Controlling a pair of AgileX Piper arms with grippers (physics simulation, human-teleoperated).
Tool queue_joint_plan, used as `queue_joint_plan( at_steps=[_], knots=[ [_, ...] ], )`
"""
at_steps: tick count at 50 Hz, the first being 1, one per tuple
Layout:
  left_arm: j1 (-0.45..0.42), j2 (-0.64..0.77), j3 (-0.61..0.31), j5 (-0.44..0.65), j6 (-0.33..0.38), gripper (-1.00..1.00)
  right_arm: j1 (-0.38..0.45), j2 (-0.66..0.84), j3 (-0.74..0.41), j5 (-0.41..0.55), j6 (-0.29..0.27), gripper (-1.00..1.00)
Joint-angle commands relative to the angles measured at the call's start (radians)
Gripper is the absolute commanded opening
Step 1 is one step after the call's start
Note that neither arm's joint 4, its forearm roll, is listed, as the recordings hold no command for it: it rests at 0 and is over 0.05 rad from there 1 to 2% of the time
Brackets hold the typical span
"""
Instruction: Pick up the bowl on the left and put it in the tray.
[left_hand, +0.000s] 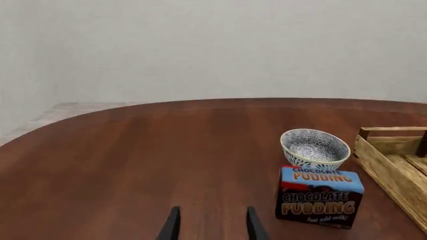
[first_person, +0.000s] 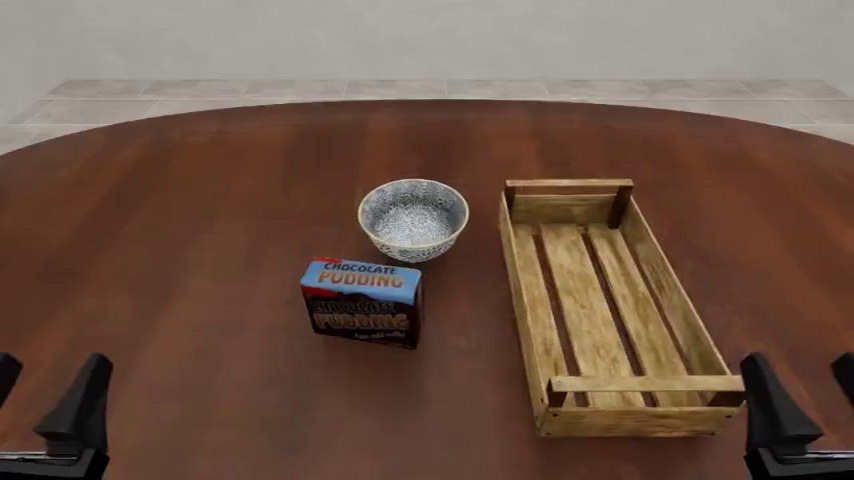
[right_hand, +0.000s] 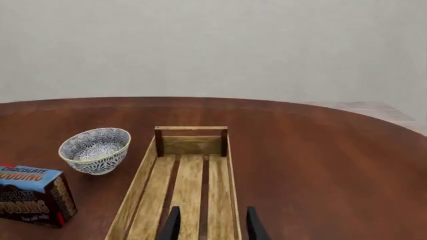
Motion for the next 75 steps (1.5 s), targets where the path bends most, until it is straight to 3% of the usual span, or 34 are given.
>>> queue_joint_plan(
  at_steps=[1,15,18,19,21,29,30,37,45,49,61,62,66,70,75],
  knots=[
    [0.0,0.004,-0.003,-0.001,0.0,1.0,-0.002,-0.008,-0.005,0.014,-0.006,1.0],
    [0.0,0.004,-0.003,-0.001,0.0,1.0,0.002,0.091,0.003,-0.073,0.012,1.0],
    [0.0,0.004,-0.003,-0.001,0.0,1.0,-0.005,0.159,-0.001,-0.127,0.008,1.0],
    [0.0,0.004,-0.003,-0.001,0.0,1.0,-0.019,0.286,-0.006,-0.204,0.008,1.0],
    [0.0,0.004,-0.003,-0.001,0.0,1.0,-0.016,0.331,-0.008,-0.239,0.014,1.0],
    [0.0,0.004,-0.003,-0.001,0.0,1.0,-0.055,0.449,-0.109,-0.241,-0.064,1.0],
    [0.0,0.004,-0.003,-0.001,0.0,1.0,-0.019,0.478,-0.129,-0.255,-0.08,1.0],
    [0.0,0.004,-0.003,-0.001,0.0,1.0,-0.014,0.652,-0.232,-0.302,-0.093,1.0],
    [0.0,0.004,-0.003,-0.001,0.0,1.0,0.022,0.699,-0.393,-0.187,-0.101,1.0],
    [0.0,0.004,-0.003,-0.001,0.0,1.0,0.015,0.693,-0.478,-0.125,-0.161,1.0],
    [0.0,0.004,-0.003,-0.001,0.0,1.0,0.046,0.798,-0.709,0.013,-0.191,1.0],
    [0.0,0.004,-0.003,-0.001,0.0,1.0,0.067,0.825,-0.749,0.048,-0.158,1.0],
    [0.0,0.004,-0.003,-0.001,0.0,1.0,0.082,0.858,-0.808,0.092,-0.168,1.0],
    [0.0,0.004,-0.003,-0.001,0.0,1.0,0.157,0.941,-0.934,0.205,-0.092,1.0],
    [0.0,0.004,-0.003,-0.001,0.0,1.0,0.202,0.988,-1.034,0.295,-0.077,1.0]
  ],
)
